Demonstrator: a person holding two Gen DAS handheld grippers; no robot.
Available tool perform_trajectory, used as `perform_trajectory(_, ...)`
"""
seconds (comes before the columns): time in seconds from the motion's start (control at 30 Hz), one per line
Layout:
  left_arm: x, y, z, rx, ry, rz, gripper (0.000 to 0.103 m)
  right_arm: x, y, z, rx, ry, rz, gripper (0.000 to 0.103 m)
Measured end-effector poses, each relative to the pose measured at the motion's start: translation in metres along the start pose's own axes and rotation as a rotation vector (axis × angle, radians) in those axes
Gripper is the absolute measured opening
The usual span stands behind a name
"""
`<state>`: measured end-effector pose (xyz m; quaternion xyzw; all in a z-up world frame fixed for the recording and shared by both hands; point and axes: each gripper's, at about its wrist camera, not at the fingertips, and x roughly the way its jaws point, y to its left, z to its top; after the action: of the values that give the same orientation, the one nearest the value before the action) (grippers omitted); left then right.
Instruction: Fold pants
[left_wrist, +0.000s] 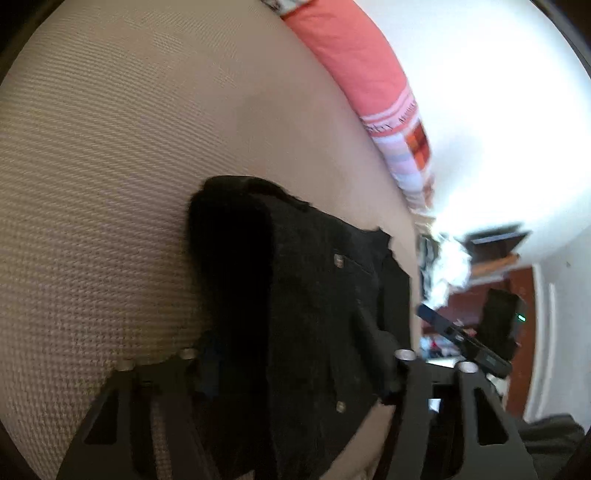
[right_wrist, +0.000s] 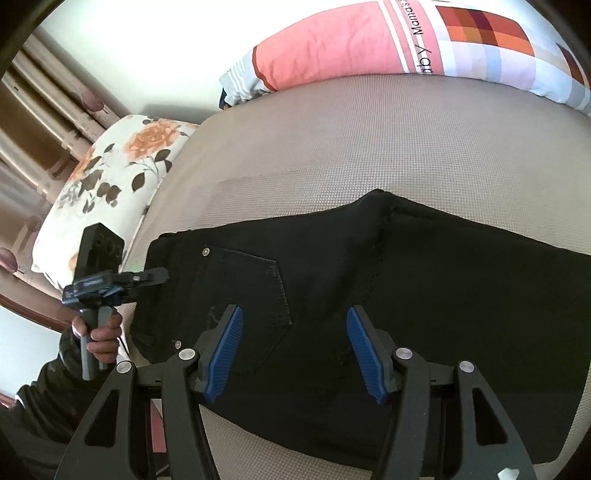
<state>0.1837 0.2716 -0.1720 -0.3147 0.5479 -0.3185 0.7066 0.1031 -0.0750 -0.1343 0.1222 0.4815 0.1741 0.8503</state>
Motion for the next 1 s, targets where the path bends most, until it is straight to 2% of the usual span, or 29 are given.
perform_trajectory(0.03,-0.001,0.0,-0.002,-0.007,-0.014,0.031,0.039,-0.002,-0.001,0.0,0.002,-0.006,0.0,0.057)
perform_trajectory(0.1,-0.002,-0.001,-0.006,-0.025,-0.047,0.067,0.037,-0.009,-0.006,-0.001,0.008,-0.026,-0.003,0.057)
perform_trajectory(0.23,-0.001,-0.027,-0.014,0.0,-0.094,0.233,0.031,-0.026,-0.025,-0.002,0.046,-0.07,-0.02,0.057)
perform_trajectory(0.3,-0.003,-0.041,-0.017,-0.016,-0.116,0.283,0.029,-0.035,-0.036,-0.005,0.062,-0.092,-0.026,0.057)
perform_trajectory(0.4,-0.011,-0.052,-0.019,-0.112,-0.145,0.245,0.024,-0.051,-0.053,-0.009,0.078,-0.132,-0.042,0.057)
perform_trajectory(0.43,-0.015,-0.058,-0.02,-0.166,-0.161,0.204,0.022,-0.054,-0.058,-0.01,0.085,-0.139,-0.041,0.057)
perform_trajectory(0.5,-0.016,-0.073,-0.021,-0.195,-0.179,0.177,0.019,-0.063,-0.072,-0.013,0.114,-0.159,-0.035,0.057)
perform_trajectory(0.6,-0.01,-0.115,-0.024,-0.138,-0.208,0.224,0.017,-0.074,-0.091,-0.017,0.148,-0.186,-0.05,0.057)
perform_trajectory(0.8,0.029,-0.191,-0.033,-0.048,-0.2,0.236,0.015,-0.095,-0.127,-0.026,0.184,-0.214,-0.132,0.057)
perform_trajectory(0.9,0.058,-0.22,-0.034,-0.012,-0.177,0.211,0.015,-0.105,-0.146,-0.034,0.196,-0.228,-0.169,0.057)
perform_trajectory(1.0,0.082,-0.243,-0.035,0.0,-0.19,0.172,0.015,-0.112,-0.162,-0.041,0.204,-0.249,-0.221,0.057)
